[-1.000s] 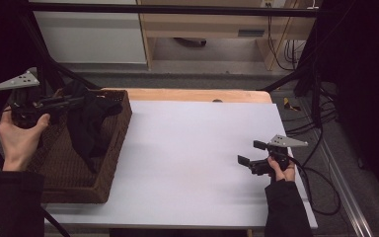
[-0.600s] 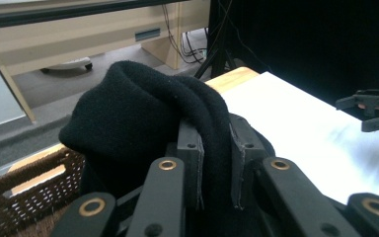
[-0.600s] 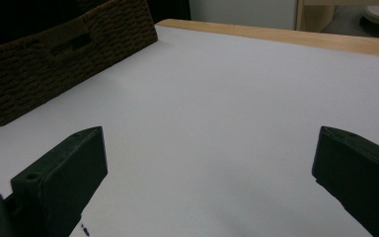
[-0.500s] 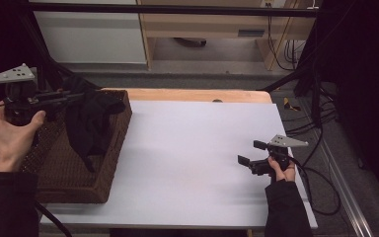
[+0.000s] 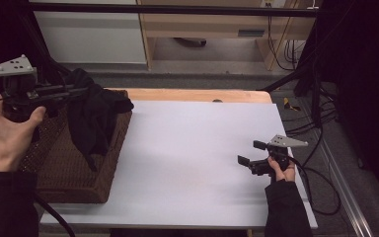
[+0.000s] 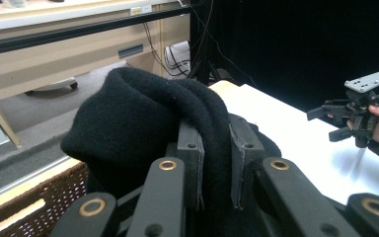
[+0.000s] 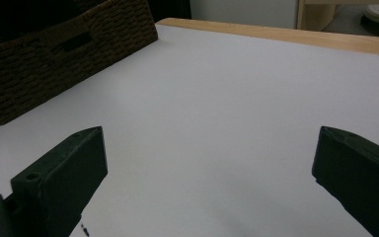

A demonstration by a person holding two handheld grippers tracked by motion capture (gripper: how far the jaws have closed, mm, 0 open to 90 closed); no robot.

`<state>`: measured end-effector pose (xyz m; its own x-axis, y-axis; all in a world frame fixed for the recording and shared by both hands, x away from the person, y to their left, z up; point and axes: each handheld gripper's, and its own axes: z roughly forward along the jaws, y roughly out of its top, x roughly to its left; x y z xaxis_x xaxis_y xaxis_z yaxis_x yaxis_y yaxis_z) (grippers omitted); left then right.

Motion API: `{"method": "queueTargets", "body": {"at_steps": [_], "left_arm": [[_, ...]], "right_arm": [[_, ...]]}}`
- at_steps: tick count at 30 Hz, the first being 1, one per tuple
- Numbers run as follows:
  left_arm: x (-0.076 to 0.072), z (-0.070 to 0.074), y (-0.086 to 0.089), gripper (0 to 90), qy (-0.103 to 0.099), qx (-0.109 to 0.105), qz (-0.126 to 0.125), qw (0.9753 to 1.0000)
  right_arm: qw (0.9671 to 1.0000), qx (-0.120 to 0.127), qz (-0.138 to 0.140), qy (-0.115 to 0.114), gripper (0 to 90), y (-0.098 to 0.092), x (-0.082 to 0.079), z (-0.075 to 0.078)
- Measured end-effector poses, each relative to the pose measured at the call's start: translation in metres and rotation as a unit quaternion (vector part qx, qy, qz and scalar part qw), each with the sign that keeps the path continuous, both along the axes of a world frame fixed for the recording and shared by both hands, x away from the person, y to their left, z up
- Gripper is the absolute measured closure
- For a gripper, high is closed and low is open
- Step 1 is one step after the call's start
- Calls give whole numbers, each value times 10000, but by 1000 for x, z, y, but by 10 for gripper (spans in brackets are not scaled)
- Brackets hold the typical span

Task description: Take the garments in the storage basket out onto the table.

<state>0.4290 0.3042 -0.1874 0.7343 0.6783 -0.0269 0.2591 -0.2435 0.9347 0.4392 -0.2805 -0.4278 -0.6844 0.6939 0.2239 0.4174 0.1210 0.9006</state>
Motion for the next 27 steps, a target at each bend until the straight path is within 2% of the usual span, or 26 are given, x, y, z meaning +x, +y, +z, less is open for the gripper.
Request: {"method": "queueTargets", "body": {"at_steps": [16, 27], "left_arm": [[-2, 13, -24, 777, -74, -6, -273, 9996], [-7, 25, -44, 777, -227, -110, -541, 9982]], "right_arm": [[10000, -6, -1, 4, 7, 0, 0, 0], [10000, -3, -1, 4, 7, 0, 0, 0]]}}
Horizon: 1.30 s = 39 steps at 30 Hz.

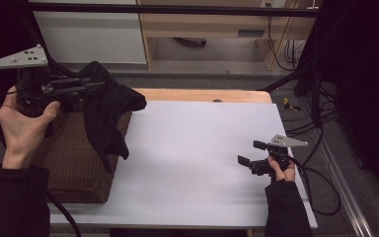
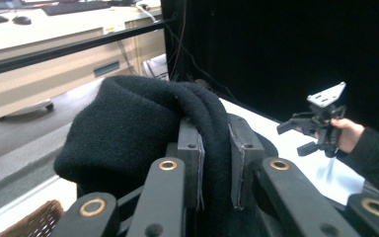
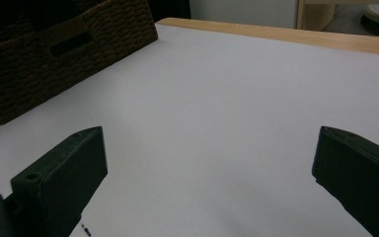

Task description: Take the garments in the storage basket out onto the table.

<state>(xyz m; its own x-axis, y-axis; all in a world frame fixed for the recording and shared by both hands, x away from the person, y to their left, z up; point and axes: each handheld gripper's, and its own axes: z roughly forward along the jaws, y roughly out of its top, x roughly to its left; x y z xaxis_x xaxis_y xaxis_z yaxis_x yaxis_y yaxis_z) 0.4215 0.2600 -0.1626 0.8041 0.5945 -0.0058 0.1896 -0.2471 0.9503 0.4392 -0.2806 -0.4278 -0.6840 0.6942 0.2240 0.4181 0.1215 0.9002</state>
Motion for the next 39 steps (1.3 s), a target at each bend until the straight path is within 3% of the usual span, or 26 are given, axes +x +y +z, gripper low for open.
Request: {"method": "queueTargets", "body": {"at_steps": [29, 39], "left_arm": [[6, 8, -76, 780, -11, 218, -610, 9979], [14, 3, -99, 779, 53, 330, -757, 9966]], "right_arm": [[10000, 8, 12, 1, 7, 0, 0, 0], [10000, 19, 23, -16, 8, 0, 0, 0]]}}
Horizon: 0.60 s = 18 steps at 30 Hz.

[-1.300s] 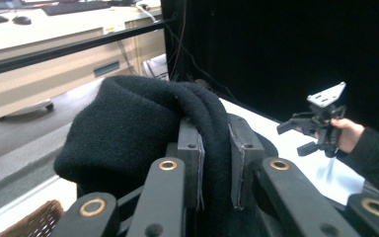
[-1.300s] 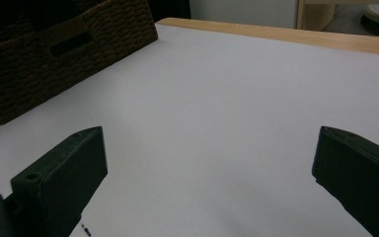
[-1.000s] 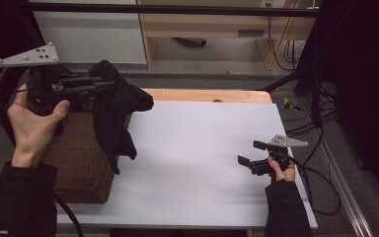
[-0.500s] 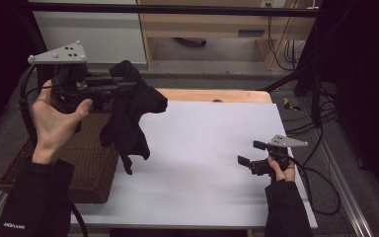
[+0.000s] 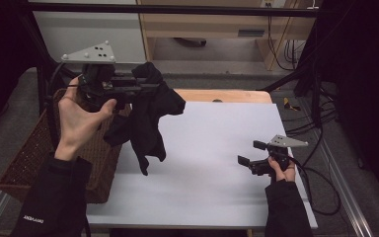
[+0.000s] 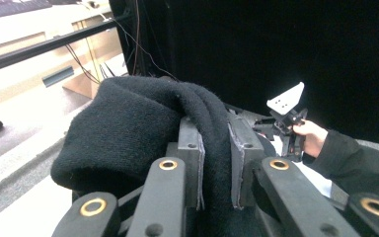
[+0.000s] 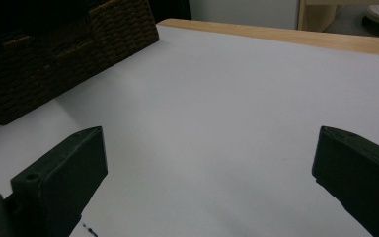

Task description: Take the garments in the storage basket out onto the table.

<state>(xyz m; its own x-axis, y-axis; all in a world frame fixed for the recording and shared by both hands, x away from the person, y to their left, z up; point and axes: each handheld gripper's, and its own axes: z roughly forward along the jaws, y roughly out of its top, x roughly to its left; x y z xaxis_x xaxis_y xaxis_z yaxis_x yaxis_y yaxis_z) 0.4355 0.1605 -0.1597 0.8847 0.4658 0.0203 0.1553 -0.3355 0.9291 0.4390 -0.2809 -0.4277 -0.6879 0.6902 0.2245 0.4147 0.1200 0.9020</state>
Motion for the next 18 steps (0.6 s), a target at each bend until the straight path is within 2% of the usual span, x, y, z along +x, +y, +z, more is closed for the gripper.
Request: {"method": "queueTargets", "body": {"at_steps": [9, 11, 14, 18], "left_arm": [[6, -7, -28, 779, 69, 65, -199, 9998], [8, -10, -34, 779, 65, 134, -212, 9997], [12, -16, -39, 779, 126, 311, -172, 9993], [18, -29, -44, 779, 226, 325, -207, 9990]], "right_arm": [[10000, 6, 4, 8, 7, 0, 0, 0], [10000, 15, -7, 7, 7, 0, 0, 0], [10000, 26, 6, -19, 7, -1, -1, 1], [10000, 52, -8, -14, 7, -2, -1, 2]]}}
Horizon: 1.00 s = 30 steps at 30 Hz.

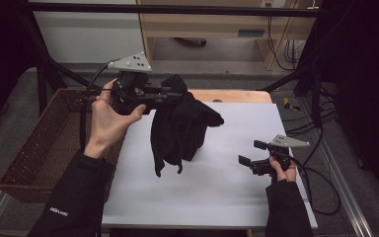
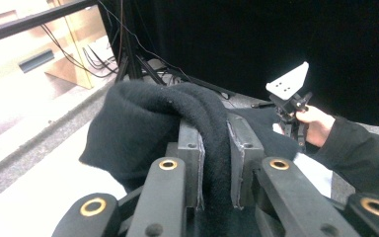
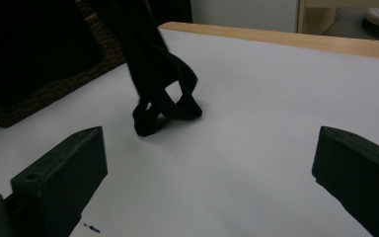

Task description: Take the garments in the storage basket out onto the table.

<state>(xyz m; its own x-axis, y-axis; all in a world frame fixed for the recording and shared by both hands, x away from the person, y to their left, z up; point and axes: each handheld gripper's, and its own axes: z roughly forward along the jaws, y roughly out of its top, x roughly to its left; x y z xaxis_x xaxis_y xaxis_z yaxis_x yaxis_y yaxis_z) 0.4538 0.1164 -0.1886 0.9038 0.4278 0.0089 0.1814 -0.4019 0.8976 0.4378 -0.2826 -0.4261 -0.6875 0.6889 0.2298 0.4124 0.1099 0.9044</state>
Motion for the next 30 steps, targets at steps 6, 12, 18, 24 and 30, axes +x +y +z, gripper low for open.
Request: {"method": "queueTargets", "body": {"at_steps": [6, 12, 18, 24, 30], "left_arm": [[8, -19, -8, 779, 120, 234, 45, 9996], [13, -40, -16, 778, 282, 333, -2, 9990], [19, -59, -24, 777, 433, 472, -29, 9979], [25, -76, -28, 776, 575, 530, -30, 9969], [27, -88, -30, 774, 627, 461, -49, 9970]], "right_arm": [[10000, -9, 4, -2, 7, 0, 0, 0], [10000, -28, 10, 2, 8, 0, 0, -1], [10000, -33, 10, 9, 7, 1, 0, -1], [10000, -33, 10, 2, 7, 0, 0, -1], [10000, -35, 9, 12, 7, 1, 0, -1]]}}
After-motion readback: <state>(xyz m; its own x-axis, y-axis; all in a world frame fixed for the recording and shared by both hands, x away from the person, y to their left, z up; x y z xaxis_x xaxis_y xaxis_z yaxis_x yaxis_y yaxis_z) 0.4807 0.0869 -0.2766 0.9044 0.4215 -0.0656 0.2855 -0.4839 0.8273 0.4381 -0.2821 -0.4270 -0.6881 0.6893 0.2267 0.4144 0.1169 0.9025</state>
